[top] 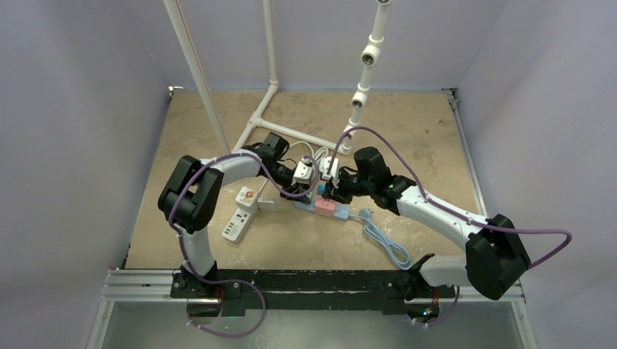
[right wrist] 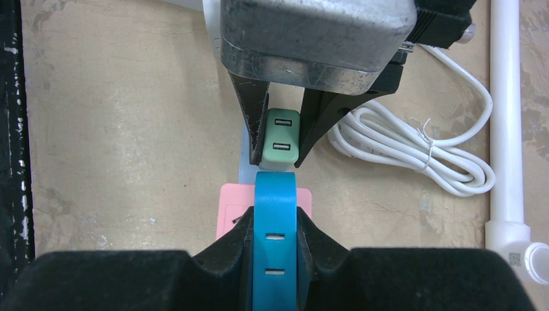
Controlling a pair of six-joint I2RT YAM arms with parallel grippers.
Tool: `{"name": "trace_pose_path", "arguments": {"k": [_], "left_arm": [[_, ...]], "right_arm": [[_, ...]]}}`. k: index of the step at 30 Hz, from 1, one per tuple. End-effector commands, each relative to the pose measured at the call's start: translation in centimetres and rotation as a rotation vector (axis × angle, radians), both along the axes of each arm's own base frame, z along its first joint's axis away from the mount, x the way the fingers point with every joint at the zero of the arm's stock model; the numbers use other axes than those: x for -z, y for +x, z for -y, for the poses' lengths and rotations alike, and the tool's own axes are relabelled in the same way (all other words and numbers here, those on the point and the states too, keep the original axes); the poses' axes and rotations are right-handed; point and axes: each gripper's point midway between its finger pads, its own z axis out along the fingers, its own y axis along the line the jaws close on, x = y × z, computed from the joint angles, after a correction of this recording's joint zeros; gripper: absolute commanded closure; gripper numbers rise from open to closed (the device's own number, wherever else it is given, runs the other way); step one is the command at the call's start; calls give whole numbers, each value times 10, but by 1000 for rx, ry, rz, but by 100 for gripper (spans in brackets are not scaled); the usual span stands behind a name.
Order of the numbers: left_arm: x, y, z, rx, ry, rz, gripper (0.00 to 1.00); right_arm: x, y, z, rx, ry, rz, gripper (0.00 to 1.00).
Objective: Insert the plug
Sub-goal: Insert the plug into the socket.
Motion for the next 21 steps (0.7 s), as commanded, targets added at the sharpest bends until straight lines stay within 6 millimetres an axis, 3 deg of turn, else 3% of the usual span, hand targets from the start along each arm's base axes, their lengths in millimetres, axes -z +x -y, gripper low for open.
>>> {"name": "trace_pose_path", "arguments": {"k": [1, 15, 21], "left_arm": [[-2, -7, 3, 6, 1, -3, 88], [0, -5, 1, -8, 18, -7, 93], [0, -7, 1, -5, 18, -13, 95]], "right_arm": [[-7, -8, -4, -25, 21, 7, 100], [4, -13, 1, -5, -12, -10, 100], [-6, -8, 2, 7, -3, 46, 100]]}}
